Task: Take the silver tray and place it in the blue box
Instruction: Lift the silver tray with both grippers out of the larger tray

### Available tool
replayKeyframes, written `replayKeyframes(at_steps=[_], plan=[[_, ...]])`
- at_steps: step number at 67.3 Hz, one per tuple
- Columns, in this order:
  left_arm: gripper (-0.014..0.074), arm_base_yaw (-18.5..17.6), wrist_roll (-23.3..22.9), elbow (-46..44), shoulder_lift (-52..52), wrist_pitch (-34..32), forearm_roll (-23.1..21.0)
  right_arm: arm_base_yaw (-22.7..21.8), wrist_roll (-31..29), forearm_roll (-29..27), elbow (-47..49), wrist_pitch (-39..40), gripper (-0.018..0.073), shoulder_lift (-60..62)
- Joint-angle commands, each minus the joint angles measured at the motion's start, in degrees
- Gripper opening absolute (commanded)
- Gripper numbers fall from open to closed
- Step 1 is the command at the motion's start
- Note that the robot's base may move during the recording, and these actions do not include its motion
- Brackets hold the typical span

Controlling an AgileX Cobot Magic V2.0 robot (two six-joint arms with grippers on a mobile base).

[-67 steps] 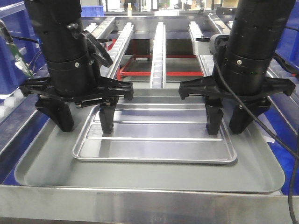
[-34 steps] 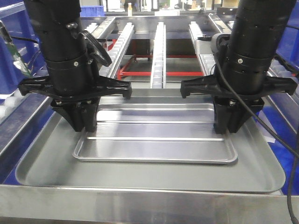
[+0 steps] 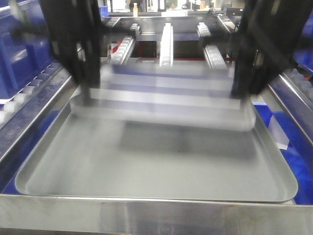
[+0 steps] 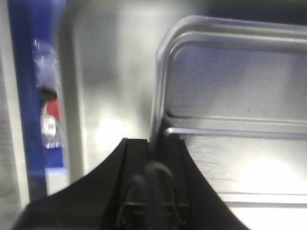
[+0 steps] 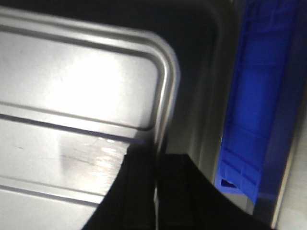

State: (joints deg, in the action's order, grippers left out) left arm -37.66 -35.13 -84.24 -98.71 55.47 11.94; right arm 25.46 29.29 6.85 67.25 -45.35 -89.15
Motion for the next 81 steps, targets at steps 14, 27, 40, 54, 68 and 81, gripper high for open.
replayKeyframes(at_steps=[14, 27, 40, 54, 68, 81], plan=[[-0.0097, -2.95, -0.22, -6.44, 7.48, 5.41, 6.99, -0.1, -1.24, 5.79, 11.59, -10.52, 0.006, 6.94], [-0.0097, -4.18, -0.22, -8.47, 7.6, 6.78, 6.85, -0.05, -1.24, 6.21, 13.84, -11.75, 0.006, 7.7], [-0.0097, -4.4, -0.22, -8.79, 7.6, 6.63, 7.08, -0.05, -1.24, 6.21, 13.84, -11.61, 0.006, 7.7], [-0.0097, -4.4, -0.22, -8.79, 7.6, 7.41, 7.09, -0.05, -1.24, 6.23, 13.84, -11.67, 0.0059, 7.7], [-0.0098, -4.4, -0.22, -8.79, 7.6, 7.4, 7.09, -0.05, -1.24, 6.23, 13.84, -11.71, 0.0059, 7.58], [-0.0098, -4.4, -0.22, -8.79, 7.6, 7.4, 7.09, -0.05, -1.24, 6.23, 13.84, -11.71, 0.0059, 7.58]])
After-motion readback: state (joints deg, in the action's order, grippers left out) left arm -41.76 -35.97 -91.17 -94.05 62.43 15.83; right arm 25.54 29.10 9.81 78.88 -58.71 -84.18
